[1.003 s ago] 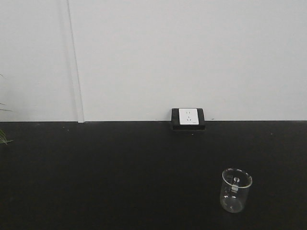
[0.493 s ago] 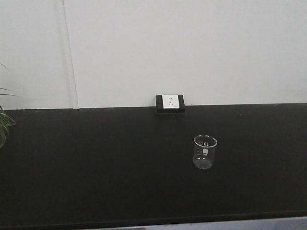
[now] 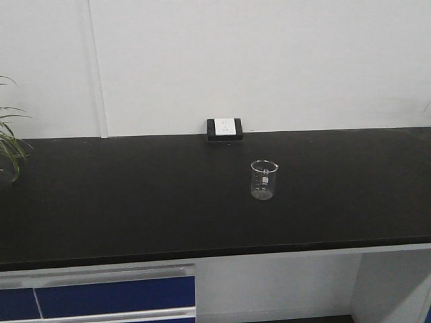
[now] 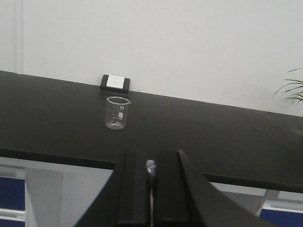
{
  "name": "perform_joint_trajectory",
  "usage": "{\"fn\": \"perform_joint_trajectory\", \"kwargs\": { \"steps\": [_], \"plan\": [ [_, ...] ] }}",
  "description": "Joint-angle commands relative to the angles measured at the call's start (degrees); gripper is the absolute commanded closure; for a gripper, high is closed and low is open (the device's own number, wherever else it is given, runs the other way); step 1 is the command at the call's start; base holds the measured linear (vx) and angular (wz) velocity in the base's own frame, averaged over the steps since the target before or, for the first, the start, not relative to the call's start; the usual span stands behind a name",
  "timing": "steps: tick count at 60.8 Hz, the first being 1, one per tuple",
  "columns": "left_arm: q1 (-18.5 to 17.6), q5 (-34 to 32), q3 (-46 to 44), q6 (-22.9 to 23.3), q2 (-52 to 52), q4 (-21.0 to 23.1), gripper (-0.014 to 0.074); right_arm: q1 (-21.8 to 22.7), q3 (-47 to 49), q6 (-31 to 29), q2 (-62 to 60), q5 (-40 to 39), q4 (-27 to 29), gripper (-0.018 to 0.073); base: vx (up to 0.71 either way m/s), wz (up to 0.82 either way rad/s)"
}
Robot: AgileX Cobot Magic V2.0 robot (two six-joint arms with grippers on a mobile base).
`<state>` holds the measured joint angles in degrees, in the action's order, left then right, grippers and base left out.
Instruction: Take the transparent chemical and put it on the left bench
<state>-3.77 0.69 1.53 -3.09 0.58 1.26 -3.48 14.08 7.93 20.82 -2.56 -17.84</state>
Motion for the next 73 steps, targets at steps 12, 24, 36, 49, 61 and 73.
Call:
{"fn": "perform_joint_trajectory", "kwargs": {
  "steps": [12, 24, 36, 49, 61, 73],
  "plan": [
    [-0.1, -4.5, 0.9, 0.4, 1.1, 0.0, 0.06, 0.0, 1.7, -0.3, 0.3, -4.3, -0.3, 0.0566, -0.33, 0.0],
    [-0.1, -4.5, 0.9, 0.4, 1.1, 0.0, 0.06, 0.0, 1.7, -0.3, 0.3, -4.3, -0.3, 0.0566, -0.27, 0.24],
    [-0.1, -4.5, 0.9, 0.4, 1.1, 0.0, 0.06, 0.0, 1.7, -0.3, 0.3, -4.3, -0.3, 0.0566, -0.17, 0.53],
    [-0.1, -4.5, 0.9, 0.4, 1.1, 0.0, 0.06, 0.0, 1.7, -0.3, 0.3, -4.3, -0.3, 0.0566, -0.11, 0.78],
    [-0.1, -4.5, 0.9, 0.4, 1.1, 0.0, 0.06, 0.0, 1.7, -0.3, 0.3, -4.3, -0.3, 0.0566, -0.06, 1.07],
    [-0.1, -4.5, 0.9, 0.4, 1.1, 0.0, 0.06, 0.0, 1.7, -0.3, 0.3, -4.3, -0.3, 0.0566, -0.01, 1.09]
  ]
}}
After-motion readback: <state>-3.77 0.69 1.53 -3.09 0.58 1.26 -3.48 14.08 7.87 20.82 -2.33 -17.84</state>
